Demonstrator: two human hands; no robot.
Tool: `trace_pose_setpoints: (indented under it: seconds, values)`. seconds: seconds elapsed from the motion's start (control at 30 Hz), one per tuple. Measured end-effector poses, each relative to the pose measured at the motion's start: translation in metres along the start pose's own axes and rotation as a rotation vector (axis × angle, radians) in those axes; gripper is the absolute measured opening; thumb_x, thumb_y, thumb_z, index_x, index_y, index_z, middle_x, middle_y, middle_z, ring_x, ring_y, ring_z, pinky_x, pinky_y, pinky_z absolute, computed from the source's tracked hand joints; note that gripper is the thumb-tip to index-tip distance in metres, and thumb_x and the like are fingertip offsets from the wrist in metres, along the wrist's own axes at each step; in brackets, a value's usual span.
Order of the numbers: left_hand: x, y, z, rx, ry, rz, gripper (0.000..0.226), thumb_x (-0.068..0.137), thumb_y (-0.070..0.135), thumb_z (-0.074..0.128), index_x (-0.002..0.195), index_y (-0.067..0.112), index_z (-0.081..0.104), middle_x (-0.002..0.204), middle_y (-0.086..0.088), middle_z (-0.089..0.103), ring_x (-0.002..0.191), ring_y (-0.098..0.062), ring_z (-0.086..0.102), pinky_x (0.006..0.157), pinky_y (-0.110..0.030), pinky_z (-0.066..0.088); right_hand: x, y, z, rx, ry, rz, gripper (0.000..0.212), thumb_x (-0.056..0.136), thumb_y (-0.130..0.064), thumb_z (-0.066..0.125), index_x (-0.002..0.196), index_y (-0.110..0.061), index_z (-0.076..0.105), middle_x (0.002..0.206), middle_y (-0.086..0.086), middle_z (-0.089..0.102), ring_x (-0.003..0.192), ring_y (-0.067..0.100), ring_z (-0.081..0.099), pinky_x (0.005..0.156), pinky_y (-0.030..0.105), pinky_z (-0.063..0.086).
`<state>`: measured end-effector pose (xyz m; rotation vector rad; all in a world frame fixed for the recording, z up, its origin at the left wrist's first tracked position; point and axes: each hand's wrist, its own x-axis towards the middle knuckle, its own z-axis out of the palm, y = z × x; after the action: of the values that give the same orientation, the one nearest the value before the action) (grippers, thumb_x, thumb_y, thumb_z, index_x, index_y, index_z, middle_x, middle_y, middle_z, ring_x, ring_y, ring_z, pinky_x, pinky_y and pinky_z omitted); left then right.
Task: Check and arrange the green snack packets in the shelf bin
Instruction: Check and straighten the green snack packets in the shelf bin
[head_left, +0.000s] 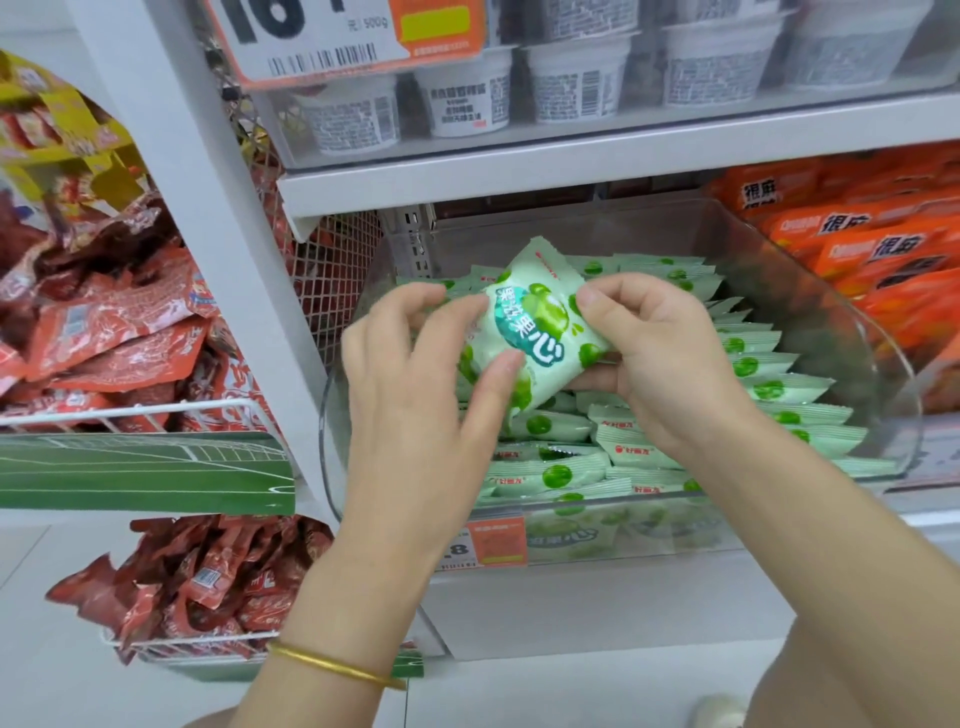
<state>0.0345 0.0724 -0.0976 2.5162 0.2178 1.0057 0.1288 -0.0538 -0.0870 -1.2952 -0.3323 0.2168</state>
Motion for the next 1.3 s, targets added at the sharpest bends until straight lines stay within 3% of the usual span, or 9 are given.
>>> trace_pose_setpoints:
  seconds: [0.13, 0.27, 0.4, 0.47, 0.6, 0.7, 0.8, 1.17, 1.3]
  values:
    - [-0.003, 0.002, 0.005, 0.101, -0.097, 0.030, 0.080, 0.073, 0.062, 0.054, 0.137, 0.014, 0.045, 0.137, -0.009, 0.035, 0.120, -0.024, 0.031, 0.102, -0.024, 0.021, -0.003, -0.004, 0.000, 0.135, -0.061, 0.059, 0.012, 0.094, -0.002, 0.047, 0.087, -0.008, 0.055, 0.070, 0.004, 0.064, 0.055, 0.011, 0.063, 0.045, 0.028, 0.053]
    - [-0.001, -0.003, 0.005, 0.080, -0.041, 0.045, 0.061, 0.077, 0.030, 0.063, 0.133, 0.010, 0.050, 0.127, -0.009, 0.042, 0.114, -0.023, 0.036, 0.099, -0.015, 0.019, -0.004, -0.006, -0.001, 0.167, -0.110, 0.080, 0.026, 0.092, -0.002, 0.046, 0.113, -0.012, 0.056, 0.090, 0.010, 0.067, 0.068, 0.019, 0.067, 0.052, 0.035, 0.057]
    - [0.003, 0.005, -0.004, -0.191, -0.104, -0.029, 0.044, 0.087, 0.031, 0.056, 0.130, 0.021, 0.056, 0.108, 0.013, 0.053, 0.105, -0.006, 0.045, 0.090, -0.002, 0.026, 0.000, -0.003, -0.004, 0.050, -0.144, -0.004, 0.030, 0.094, -0.024, 0.042, 0.113, -0.018, 0.064, 0.120, 0.002, 0.062, 0.096, 0.020, 0.065, 0.068, 0.035, 0.055]
    - [0.004, 0.005, -0.006, -0.366, -0.138, -0.079, 0.039, 0.090, 0.026, 0.057, 0.129, 0.028, 0.056, 0.112, 0.020, 0.060, 0.105, 0.004, 0.052, 0.092, -0.010, 0.038, 0.002, -0.005, -0.005, 0.034, -0.151, -0.051, 0.028, 0.093, -0.024, 0.043, 0.104, -0.013, 0.066, 0.115, 0.001, 0.065, 0.101, 0.018, 0.063, 0.077, 0.033, 0.053]
    - [0.004, 0.003, -0.007, -0.630, -0.177, -0.219, 0.049, 0.088, 0.028, 0.059, 0.134, 0.032, 0.043, 0.112, 0.008, 0.068, 0.102, -0.008, 0.064, 0.091, -0.041, 0.051, 0.002, -0.005, -0.007, -0.040, -0.160, -0.088, 0.011, 0.080, -0.017, 0.067, 0.087, -0.018, 0.058, 0.083, 0.001, 0.066, 0.073, 0.013, 0.063, 0.060, 0.027, 0.053]
    - [0.002, 0.006, -0.008, -0.702, -0.254, -0.202, 0.063, 0.086, 0.026, 0.065, 0.137, 0.038, 0.030, 0.099, 0.006, 0.072, 0.089, -0.006, 0.068, 0.083, -0.027, 0.052, 0.000, -0.003, -0.006, -0.068, -0.084, -0.096, 0.012, 0.084, -0.009, 0.064, 0.087, -0.016, 0.055, 0.076, 0.012, 0.064, 0.059, 0.015, 0.061, 0.053, 0.030, 0.053]
    - [0.001, 0.009, -0.009, -0.669, -0.303, -0.143, 0.080, 0.078, 0.015, 0.073, 0.136, 0.044, 0.025, 0.112, 0.012, 0.064, 0.093, 0.002, 0.064, 0.079, -0.013, 0.048, 0.000, -0.004, -0.005, -0.024, -0.030, -0.094, 0.012, 0.083, -0.008, 0.064, 0.087, -0.016, 0.055, 0.064, 0.001, 0.064, 0.050, 0.009, 0.058, 0.047, 0.025, 0.050]
    - [0.003, 0.008, -0.011, -0.686, -0.309, -0.117, 0.079, 0.079, 0.008, 0.073, 0.133, 0.044, 0.028, 0.123, 0.009, 0.059, 0.100, 0.000, 0.062, 0.087, -0.021, 0.050, 0.000, -0.001, -0.004, -0.051, -0.013, -0.101, 0.011, 0.084, -0.012, 0.064, 0.087, -0.017, 0.055, 0.081, 0.023, 0.055, 0.056, 0.018, 0.053, 0.052, 0.030, 0.045]
    - [0.003, 0.011, -0.012, -0.732, -0.274, -0.276, 0.063, 0.079, 0.012, 0.072, 0.122, 0.039, 0.035, 0.111, 0.006, 0.062, 0.088, -0.001, 0.066, 0.075, -0.020, 0.055, 0.000, -0.001, -0.005, -0.055, -0.014, -0.091, 0.009, 0.087, -0.012, 0.062, 0.085, -0.016, 0.054, 0.075, 0.018, 0.060, 0.056, 0.017, 0.057, 0.053, 0.031, 0.049]
